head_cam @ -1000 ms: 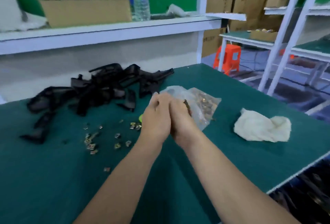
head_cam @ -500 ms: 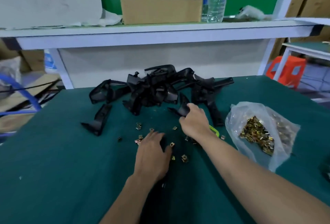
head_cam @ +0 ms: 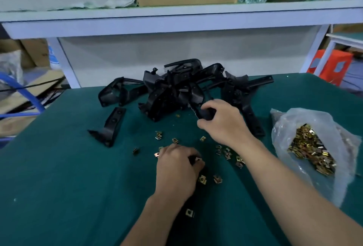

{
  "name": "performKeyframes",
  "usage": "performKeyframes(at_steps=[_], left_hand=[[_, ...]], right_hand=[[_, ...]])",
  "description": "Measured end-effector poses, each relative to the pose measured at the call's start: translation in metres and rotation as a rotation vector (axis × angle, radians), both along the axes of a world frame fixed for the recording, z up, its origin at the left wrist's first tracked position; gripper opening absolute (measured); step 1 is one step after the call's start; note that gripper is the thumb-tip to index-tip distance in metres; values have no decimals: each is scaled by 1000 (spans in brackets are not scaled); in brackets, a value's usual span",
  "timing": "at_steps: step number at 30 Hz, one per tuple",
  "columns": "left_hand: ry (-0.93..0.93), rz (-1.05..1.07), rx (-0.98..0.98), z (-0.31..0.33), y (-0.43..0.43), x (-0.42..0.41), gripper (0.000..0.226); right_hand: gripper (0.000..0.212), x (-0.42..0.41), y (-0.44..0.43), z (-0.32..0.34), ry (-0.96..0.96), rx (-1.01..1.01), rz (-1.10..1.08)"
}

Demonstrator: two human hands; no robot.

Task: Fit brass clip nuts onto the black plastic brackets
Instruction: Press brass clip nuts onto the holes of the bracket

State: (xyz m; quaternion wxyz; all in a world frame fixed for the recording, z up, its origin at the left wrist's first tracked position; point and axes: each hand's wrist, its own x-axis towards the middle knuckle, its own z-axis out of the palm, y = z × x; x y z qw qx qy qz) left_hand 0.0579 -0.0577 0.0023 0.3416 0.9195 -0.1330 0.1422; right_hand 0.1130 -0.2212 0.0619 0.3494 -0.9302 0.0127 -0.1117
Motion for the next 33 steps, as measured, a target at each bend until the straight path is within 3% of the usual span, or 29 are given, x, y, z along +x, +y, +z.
performKeyframes(at_steps=[3, 6, 9, 10, 13, 17, 20, 23, 26, 29, 31, 33], left_hand=[[-39, 53, -34, 1, 0, -5, 24], [30, 69, -272, 6, -1, -11, 75], [-126, -22, -328, 18, 1, -22, 106], [-218, -42, -269, 22, 3, -25, 104], [-462, -72, -34, 26, 8, -29, 66], [-505, 56, -71, 30, 6, -36, 26], [-317, 258, -186, 32, 8, -36, 28], [-140, 240, -272, 23, 8, -34, 30], [-124, 101, -183, 18, 2, -38, 25], [-193, 57, -84, 16, -6, -38, 7], [-132, 35, -55, 14, -5, -34, 15], [-52, -31, 6, 12, -1, -32, 23]], right_hand=[[37, -46, 7, 0, -81, 287, -7], [32, -75, 9, -9, -115, 522, -35], [13, -89, 7, -12, 34, 904, 83], [10, -93, 5, -10, 93, 957, 142], [38, -100, -3, -6, 263, 1057, 360], [63, -99, -11, -9, 487, 1179, 388], [66, -98, -16, -12, 540, 1272, 416], [44, -100, -14, -15, 536, 1199, 469], [27, -100, -4, -18, 476, 1107, 460], [24, -93, -7, -18, 330, 1042, 233], [22, -89, -22, -16, 251, 1039, 108], [29, -91, -38, -18, 227, 877, 113]])
